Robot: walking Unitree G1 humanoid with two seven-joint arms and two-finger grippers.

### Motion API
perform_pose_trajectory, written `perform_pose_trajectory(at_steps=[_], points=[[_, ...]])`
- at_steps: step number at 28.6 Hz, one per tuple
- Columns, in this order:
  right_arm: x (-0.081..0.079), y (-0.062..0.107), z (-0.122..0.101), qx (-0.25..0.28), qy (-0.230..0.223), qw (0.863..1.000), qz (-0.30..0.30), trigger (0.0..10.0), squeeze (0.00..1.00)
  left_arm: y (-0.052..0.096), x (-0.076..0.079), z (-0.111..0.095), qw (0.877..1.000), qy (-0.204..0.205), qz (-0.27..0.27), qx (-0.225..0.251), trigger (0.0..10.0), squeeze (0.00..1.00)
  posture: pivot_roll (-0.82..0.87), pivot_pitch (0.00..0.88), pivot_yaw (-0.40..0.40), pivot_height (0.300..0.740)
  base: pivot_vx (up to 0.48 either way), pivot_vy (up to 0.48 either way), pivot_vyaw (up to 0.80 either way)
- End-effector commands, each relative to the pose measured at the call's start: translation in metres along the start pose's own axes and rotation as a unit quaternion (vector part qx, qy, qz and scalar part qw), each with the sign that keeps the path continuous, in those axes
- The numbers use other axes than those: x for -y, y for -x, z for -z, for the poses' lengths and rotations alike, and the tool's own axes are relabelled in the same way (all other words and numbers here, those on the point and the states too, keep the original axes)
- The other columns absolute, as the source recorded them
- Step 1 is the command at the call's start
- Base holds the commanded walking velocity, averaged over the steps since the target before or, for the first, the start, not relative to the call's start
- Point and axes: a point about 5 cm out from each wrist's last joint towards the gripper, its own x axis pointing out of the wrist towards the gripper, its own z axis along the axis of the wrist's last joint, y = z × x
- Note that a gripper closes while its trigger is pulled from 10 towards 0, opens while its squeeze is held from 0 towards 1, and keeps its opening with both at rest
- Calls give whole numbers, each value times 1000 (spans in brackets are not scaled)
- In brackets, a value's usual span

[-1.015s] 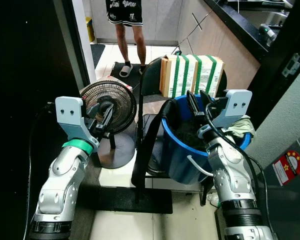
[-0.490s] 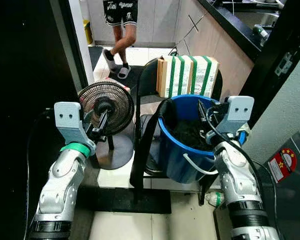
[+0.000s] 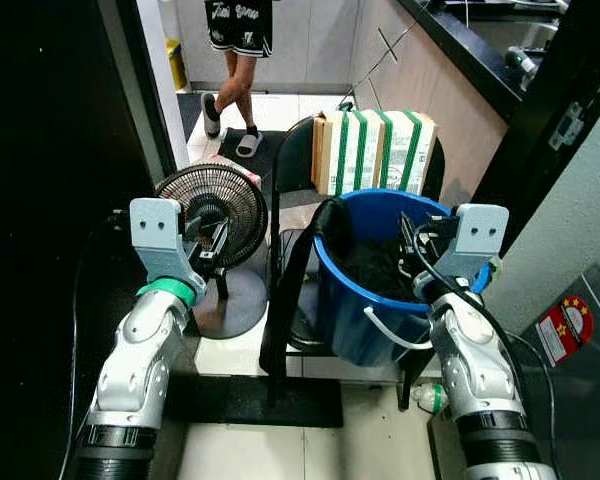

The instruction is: Clothes washing

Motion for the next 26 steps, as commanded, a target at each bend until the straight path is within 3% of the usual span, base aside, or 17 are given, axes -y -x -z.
perform_pose_trajectory(at_steps=[1,9,13,22,26], points=[[2,-2,-2,-3,7,1000,4,10000,0,-1,0,4,1000,-7,4,-6,10000,0,38,0,55,740,0,0,0],[4,-3,-2,-4,9,1000,8,10000,0,-3,2,3,1000,-10,-2,-3,10000,0,46,8,37,740,0,0,0],[-3,-5,0,-8,5,1000,-2,10000,0,-1,-4,4,1000,9,-27,-4,10000,0,62,10,26,740,0,0,0],[-8,-8,4,-25,9,1000,-8,10000,0,0,-11,9,999,-2,-52,-17,10000,0,77,8,24,740,0,0,0],[-6,-8,3,-20,14,1000,-2,10000,0,-2,-5,9,999,13,-35,-10,10000,0,55,17,45,740,0,0,0]])
